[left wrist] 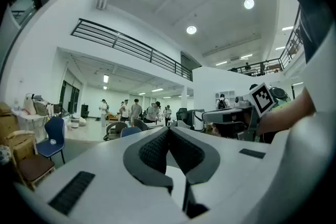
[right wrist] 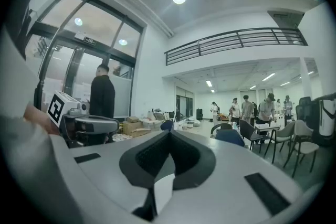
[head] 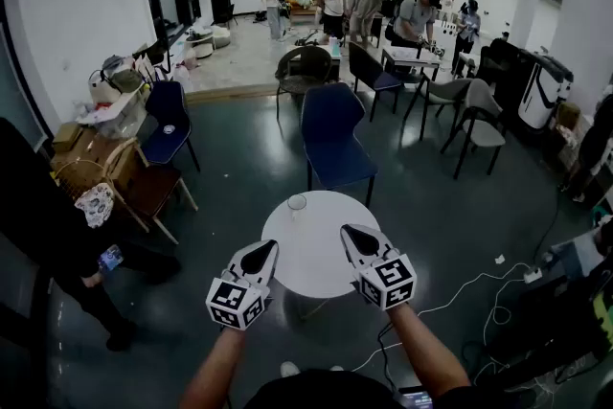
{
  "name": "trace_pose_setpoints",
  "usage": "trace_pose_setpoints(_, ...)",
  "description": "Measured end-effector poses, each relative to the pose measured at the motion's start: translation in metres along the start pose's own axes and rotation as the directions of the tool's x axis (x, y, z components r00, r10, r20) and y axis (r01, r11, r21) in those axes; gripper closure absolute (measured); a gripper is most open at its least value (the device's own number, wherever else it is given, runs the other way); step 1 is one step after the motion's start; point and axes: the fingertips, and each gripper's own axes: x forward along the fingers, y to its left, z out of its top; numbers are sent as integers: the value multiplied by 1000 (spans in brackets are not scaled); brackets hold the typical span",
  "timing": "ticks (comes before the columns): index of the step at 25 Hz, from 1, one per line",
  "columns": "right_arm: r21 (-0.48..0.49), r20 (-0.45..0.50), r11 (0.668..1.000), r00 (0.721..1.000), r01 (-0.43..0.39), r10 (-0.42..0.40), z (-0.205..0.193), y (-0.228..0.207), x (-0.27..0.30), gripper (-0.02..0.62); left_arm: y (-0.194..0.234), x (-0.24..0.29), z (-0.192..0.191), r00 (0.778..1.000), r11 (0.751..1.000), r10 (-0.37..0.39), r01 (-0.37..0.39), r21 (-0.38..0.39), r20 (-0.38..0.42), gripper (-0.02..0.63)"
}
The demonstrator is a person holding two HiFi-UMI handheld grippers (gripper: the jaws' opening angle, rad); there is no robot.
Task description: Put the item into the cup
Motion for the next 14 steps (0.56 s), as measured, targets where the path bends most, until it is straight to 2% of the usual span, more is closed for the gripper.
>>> trace_pose_setpoints(10, 10, 6, 1000, 1000, 8, -8, -4, -1, -18, 578, -16, -3, -1, 1000, 999, 5, -5, 52, -10, 589)
trace_pose_setpoints(14, 10, 8, 1000, 1000, 1, -1, -7, -1, -26, 578, -27, -3, -4, 1000, 999, 5, -4, 49, -9, 591)
